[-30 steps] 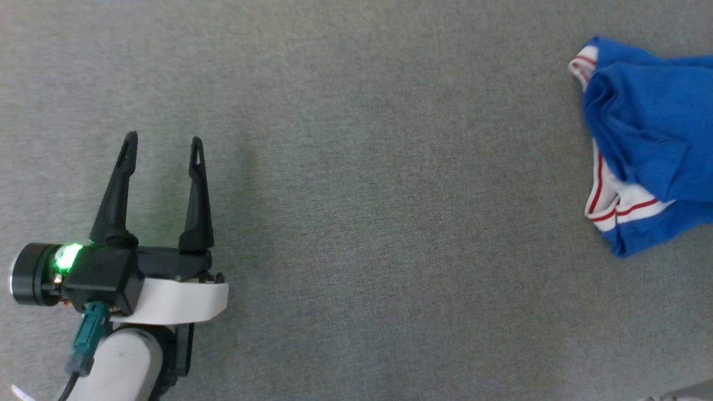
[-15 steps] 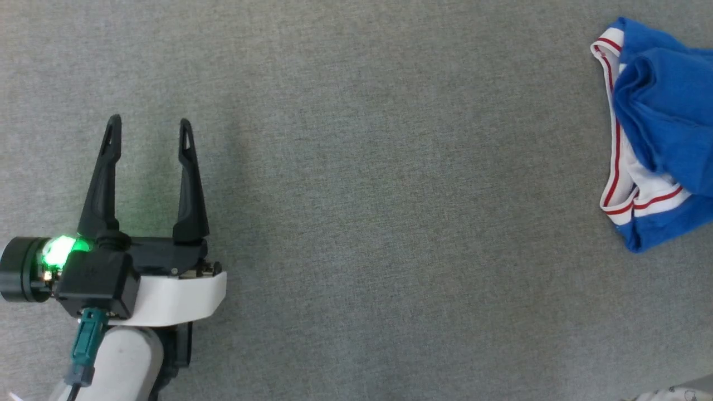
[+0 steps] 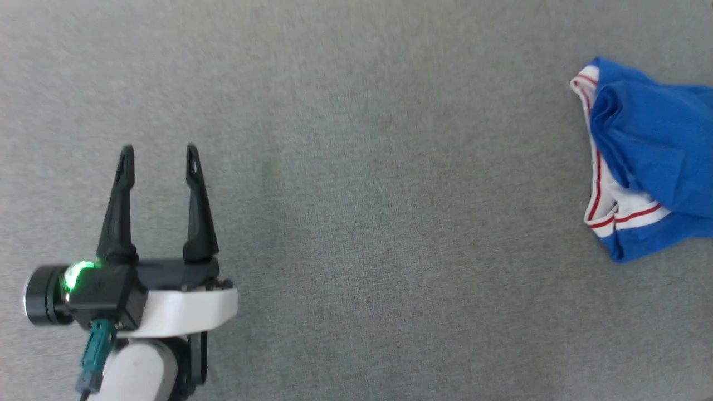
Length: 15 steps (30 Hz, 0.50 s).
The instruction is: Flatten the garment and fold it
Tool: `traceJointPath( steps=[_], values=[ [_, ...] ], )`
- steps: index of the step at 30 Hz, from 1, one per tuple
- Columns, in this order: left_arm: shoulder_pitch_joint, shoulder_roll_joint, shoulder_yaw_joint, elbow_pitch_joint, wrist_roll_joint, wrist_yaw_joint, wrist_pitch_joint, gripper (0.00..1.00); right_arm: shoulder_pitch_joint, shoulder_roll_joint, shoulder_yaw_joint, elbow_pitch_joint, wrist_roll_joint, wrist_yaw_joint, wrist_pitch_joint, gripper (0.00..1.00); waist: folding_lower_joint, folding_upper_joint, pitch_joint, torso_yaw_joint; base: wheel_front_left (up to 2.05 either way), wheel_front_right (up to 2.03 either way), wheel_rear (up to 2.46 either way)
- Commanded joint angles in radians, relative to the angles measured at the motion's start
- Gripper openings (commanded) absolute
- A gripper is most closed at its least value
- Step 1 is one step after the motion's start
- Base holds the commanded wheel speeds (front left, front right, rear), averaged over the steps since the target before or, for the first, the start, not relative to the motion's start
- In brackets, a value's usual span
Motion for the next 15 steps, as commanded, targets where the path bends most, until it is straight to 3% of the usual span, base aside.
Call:
traceJointPath(
  steps=[1,15],
  values=[
    [0.017,-0.003,0.007,0.002,-0.003,-0.005,-0.004,1.00,0.023,0.015,-0.002,-0.023,0.012,-0.002,-0.013,1.00,0.0001,0.0000,-0.088,0.028,0.00,0.00,0.00],
    [0.160,-0.074,0.087,-0.023,-0.004,-0.063,-0.006,1.00,0.316,0.206,0.046,-0.387,0.052,-0.002,-0.131,1.00,0.0001,0.0000,-0.321,0.099,0.00,0.00,0.00]
  ],
)
